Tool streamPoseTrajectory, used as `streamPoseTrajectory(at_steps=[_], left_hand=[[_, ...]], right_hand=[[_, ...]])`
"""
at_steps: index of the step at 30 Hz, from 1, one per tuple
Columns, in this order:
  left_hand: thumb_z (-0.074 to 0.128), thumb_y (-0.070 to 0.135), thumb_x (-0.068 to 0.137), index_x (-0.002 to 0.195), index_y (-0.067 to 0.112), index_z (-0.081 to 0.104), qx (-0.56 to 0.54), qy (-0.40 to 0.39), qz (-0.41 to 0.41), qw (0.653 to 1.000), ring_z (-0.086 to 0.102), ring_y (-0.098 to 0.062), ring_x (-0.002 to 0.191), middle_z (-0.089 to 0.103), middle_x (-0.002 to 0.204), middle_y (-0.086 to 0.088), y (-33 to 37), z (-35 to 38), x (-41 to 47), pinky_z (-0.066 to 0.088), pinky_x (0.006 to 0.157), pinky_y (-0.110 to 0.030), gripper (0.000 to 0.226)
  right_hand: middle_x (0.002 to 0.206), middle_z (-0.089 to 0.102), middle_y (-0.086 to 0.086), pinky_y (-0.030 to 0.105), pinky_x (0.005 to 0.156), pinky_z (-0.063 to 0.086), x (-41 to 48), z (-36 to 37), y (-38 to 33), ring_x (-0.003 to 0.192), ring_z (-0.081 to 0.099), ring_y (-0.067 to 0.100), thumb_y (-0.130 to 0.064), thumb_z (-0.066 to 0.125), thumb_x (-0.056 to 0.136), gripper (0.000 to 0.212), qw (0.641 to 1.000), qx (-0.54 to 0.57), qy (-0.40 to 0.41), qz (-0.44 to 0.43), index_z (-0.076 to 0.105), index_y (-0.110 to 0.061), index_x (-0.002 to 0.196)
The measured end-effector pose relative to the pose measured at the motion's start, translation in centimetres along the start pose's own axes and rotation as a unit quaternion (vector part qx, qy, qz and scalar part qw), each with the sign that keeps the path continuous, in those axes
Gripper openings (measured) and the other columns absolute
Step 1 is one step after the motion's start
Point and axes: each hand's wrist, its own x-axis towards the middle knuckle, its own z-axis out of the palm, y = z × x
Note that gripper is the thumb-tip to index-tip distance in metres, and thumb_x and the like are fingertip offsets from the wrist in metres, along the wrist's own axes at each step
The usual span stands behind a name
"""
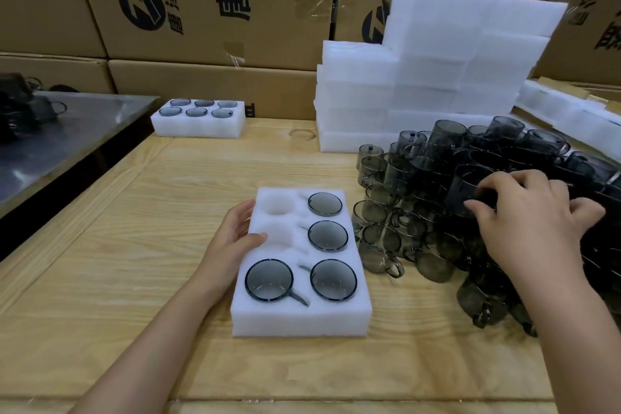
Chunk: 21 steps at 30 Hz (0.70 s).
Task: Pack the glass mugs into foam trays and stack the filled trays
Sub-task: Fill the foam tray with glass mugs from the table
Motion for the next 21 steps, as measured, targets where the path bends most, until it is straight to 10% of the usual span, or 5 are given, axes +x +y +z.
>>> streamPoseTrajectory(at_steps=[4,9,21], left_hand=[[0.064,0.013,0.079,0.117,0.031,0.054,-0.008,0.008,-0.002,1.0,0.058,-0.015,0.115,0.059,0.124,0.009,-0.1,-0.1,0.0,0.047,0.081,-0.027,0.044],[0.05,0.009,0.095,0.116,0.035,0.055,0.017,0.02,0.0,1.0,0.056,-0.014,0.117,0.057,0.125,0.009,0.0,0.0,0.1,0.047,0.086,-0.029,0.033],[0.045,0.046,0.095,0.121,0.023,0.064,0.034,-0.024,0.022,0.999,0.062,-0.02,0.112,0.068,0.119,-0.001,0.8,0.0,-0.5,0.051,0.093,-0.034,0.039]], right_hand=[[0.108,0.056,0.002,0.039,0.09,0.037,-1.0,-0.9,-3.1,0.1,0.052,0.025,-0.03,0.068,0.083,0.019,0.982,0.178,-0.022,-0.059,0.065,-0.021,0.099],[0.067,0.053,-0.015,0.012,0.057,0.034,-2.4,0.0,-9.4,0.061,0.05,0.0,-0.03,0.073,0.078,0.014,0.911,0.362,-0.147,-0.13,0.06,-0.031,0.072],[0.053,0.057,-0.016,0.014,0.05,0.038,-2.0,4.1,-15.6,0.052,0.056,-0.003,-0.026,0.073,0.08,0.017,0.85,0.409,-0.295,-0.152,0.061,-0.03,0.069]])
